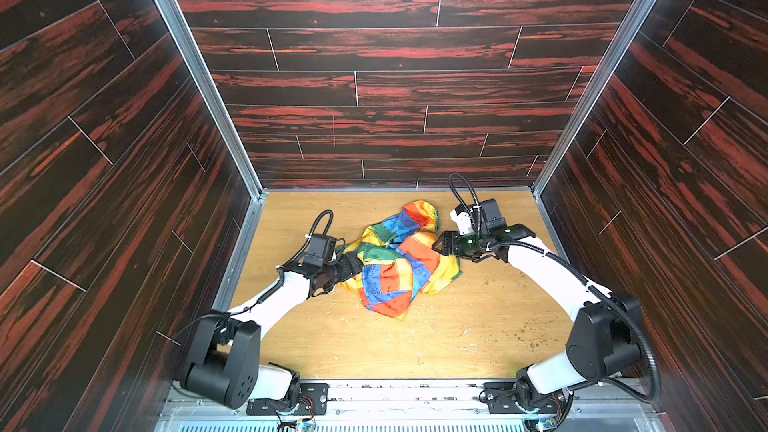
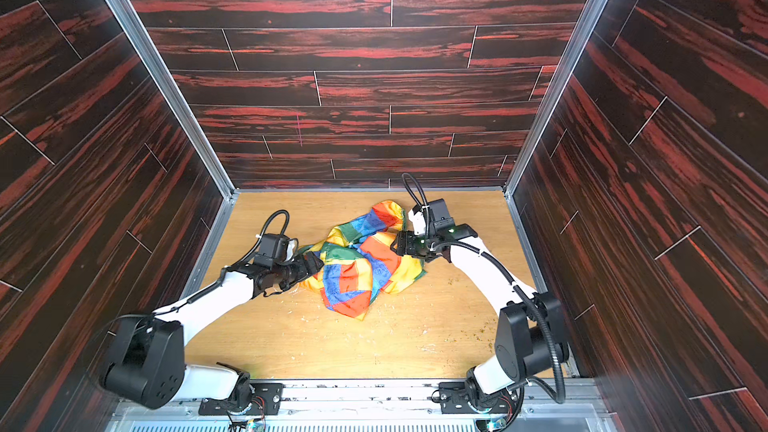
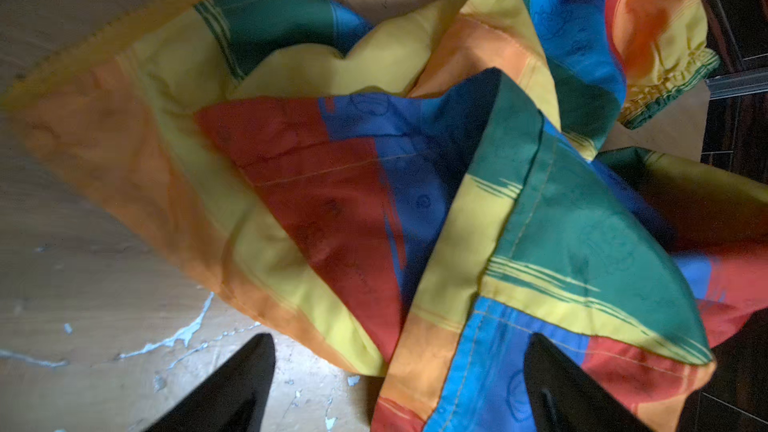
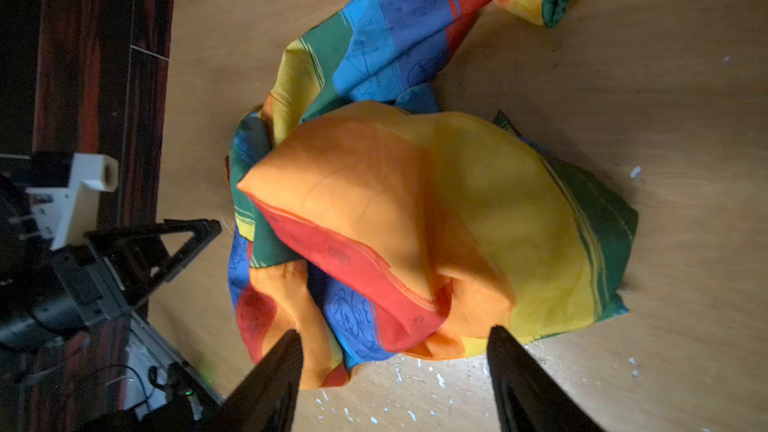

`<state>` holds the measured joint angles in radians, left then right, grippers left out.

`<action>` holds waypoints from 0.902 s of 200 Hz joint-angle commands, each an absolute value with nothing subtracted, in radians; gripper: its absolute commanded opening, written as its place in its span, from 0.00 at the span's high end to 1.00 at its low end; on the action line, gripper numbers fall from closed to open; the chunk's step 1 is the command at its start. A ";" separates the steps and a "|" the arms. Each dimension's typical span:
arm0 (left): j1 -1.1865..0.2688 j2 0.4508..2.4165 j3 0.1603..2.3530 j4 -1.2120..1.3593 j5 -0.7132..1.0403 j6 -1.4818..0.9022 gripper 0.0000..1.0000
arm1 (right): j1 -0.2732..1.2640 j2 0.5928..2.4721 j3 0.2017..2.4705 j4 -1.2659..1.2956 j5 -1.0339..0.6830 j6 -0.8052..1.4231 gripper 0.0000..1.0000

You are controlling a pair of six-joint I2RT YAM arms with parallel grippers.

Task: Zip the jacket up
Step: 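Drag the jacket toward the left gripper and grasp it with both grippers, then lift the jacket high with both grippers, shaking it open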

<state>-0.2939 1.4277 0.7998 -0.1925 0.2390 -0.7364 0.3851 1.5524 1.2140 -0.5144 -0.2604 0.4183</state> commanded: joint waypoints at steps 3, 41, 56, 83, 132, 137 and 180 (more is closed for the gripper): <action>-0.307 1.495 0.870 -0.120 0.277 -0.729 0.04 | 0.387 1.619 1.204 -0.431 -0.319 0.466 0.25; -0.339 1.638 0.960 -0.072 0.329 -0.737 0.17 | 0.388 1.702 1.230 -0.366 -0.395 0.502 0.35; -0.339 1.653 0.985 -0.074 0.337 -0.739 0.45 | 0.388 1.725 1.257 -0.367 -0.398 0.503 0.58; -0.340 1.594 1.023 -0.124 0.313 -0.717 0.82 | 0.382 1.701 1.323 -0.417 -0.358 0.492 1.00; -0.309 1.375 1.136 -0.278 0.212 -0.647 1.00 | 0.280 1.530 1.503 -0.559 -0.304 0.474 1.00; -0.304 1.348 1.142 -0.277 0.196 -0.645 1.00 | 0.261 1.511 1.531 -0.580 -0.303 0.470 1.00; -0.221 1.213 1.268 -0.316 0.159 -0.642 1.00 | 0.135 1.454 1.766 -0.686 -0.333 0.467 1.00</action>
